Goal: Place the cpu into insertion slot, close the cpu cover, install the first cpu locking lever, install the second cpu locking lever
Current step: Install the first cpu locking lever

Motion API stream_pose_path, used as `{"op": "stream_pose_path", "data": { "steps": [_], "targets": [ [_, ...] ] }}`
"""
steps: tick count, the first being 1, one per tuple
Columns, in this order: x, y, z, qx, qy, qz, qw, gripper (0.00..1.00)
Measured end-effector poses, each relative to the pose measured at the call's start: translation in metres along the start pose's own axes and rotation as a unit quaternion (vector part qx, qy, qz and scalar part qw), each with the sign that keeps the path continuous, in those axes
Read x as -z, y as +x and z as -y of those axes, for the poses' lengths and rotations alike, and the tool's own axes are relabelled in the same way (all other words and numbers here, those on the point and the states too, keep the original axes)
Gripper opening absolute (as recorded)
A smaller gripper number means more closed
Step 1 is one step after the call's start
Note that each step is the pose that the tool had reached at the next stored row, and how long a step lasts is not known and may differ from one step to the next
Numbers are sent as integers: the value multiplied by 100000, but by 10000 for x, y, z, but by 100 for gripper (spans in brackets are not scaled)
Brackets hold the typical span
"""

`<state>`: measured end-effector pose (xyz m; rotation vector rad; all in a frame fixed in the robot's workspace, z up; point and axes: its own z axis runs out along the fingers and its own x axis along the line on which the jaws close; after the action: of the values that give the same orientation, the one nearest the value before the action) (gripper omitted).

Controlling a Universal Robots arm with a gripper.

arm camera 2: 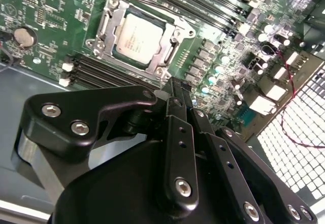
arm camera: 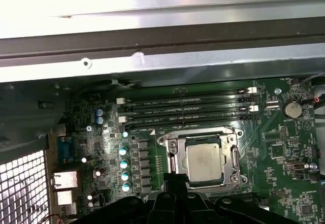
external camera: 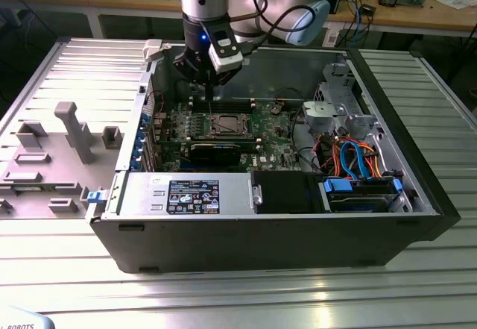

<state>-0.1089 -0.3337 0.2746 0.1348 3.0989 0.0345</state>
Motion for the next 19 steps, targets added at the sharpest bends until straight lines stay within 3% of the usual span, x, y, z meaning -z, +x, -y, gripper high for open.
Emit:
{"op": "stream_pose_path", "data": {
  "steps": [3, 8, 11, 12, 19],
  "targets": [
    [-12, 71, 6, 46, -39, 2, 100000, 11],
    [-38, 120, 11, 675, -83, -26, 99998, 11],
    [-59, 125, 12, 3273, -183, -93, 99946, 11],
    [-62, 126, 11, 4628, -230, -126, 99893, 11],
    [-73, 133, -49, 5115, -449, -158, 99868, 11]
  ]
}}
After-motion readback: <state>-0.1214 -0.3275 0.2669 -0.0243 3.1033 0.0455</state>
